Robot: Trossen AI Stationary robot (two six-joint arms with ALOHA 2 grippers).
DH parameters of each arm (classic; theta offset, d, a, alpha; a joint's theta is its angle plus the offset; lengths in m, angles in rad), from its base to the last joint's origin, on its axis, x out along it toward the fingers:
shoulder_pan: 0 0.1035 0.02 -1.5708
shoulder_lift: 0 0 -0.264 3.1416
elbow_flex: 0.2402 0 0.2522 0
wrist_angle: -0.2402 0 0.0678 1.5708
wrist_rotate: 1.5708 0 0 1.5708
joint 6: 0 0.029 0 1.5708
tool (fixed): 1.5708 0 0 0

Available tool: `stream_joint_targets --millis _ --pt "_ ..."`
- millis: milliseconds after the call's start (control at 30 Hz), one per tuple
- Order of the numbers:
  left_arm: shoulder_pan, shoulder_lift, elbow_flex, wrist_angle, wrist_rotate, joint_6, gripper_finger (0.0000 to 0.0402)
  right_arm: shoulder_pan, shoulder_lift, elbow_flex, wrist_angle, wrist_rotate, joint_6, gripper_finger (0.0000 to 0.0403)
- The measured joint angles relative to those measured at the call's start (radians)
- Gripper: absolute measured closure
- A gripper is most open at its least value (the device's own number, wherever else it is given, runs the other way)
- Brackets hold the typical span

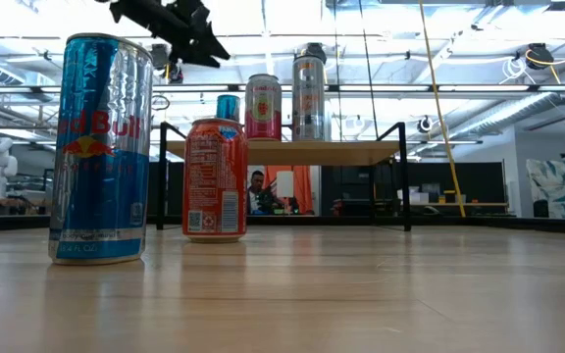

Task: Place canned beverage on shelf
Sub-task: Put the top right blue soda can on the shelf

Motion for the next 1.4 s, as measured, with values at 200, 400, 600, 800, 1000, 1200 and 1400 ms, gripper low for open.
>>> stream_joint_targets --millis 200,400,600,800,1000,1200,1400 --pt "0.063 0.048 0.000 0.051 0.029 -0.005 0.0118 0.000 0.000 0.000 -0.018 -0.006 0.013 0.0080" --pt "0.074 0.043 0.000 0.093 -0.025 -0.066 0.0118 0.003 0.000 0.000 -0.046 -0.008 0.034 0.0080" --pt "0.047 0.059 0.000 0.049 0.013 -0.048 0.0114 0.003 0.000 0.000 -0.047 -0.008 0.042 0.0080" --pt "0.062 0.074 0.000 0.052 0.024 0.013 0.0059 0.003 0.000 0.000 -0.047 -0.009 0.042 0.0080" --pt "0.101 0.132 0.000 0.033 0.125 -0.030 0.0030 0.003 0.000 0.000 -0.046 -0.030 0.042 0.0080" --pt "0.103 0.162 0.000 0.039 0.154 0.014 0.0029 0.003 0.000 0.000 -0.046 -0.035 0.042 0.0080" --pt "0.103 0.170 0.000 0.038 0.161 0.014 0.0030 0.003 0.000 0.000 -0.046 -0.035 0.042 0.0080"
